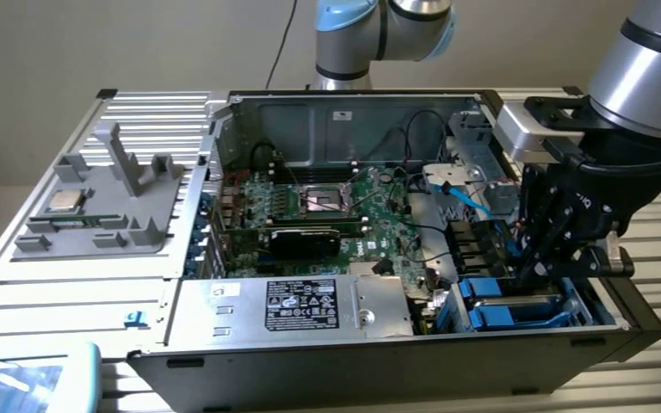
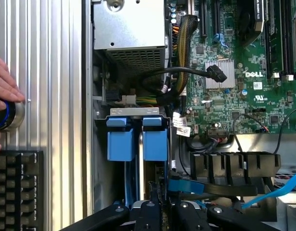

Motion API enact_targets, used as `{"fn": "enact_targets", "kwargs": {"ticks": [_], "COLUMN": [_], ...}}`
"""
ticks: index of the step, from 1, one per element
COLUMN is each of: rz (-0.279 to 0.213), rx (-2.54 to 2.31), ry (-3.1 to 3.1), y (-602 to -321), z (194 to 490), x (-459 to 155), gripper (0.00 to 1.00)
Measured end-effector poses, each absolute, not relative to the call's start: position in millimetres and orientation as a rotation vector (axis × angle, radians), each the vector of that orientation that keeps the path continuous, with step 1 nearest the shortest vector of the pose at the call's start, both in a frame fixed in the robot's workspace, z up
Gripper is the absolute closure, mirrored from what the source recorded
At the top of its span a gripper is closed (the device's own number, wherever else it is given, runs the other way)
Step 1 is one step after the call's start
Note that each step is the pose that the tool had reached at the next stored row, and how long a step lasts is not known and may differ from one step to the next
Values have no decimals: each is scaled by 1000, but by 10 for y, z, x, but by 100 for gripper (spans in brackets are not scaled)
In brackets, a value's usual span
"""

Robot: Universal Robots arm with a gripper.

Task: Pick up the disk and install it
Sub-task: 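Insert the first disk wire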

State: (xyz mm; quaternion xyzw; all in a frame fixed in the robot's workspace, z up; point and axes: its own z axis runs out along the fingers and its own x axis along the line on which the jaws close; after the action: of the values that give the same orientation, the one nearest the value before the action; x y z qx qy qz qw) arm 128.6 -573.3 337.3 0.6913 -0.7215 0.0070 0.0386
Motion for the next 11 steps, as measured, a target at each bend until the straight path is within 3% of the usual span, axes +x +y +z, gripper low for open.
{"fn": "enact_targets", "kwargs": {"ticks": [11], "rz": [21], "rx": [2119], "ry": [-2212], "y": [-5729], "z": [3343], "x": [1287], "gripper": [84]}}
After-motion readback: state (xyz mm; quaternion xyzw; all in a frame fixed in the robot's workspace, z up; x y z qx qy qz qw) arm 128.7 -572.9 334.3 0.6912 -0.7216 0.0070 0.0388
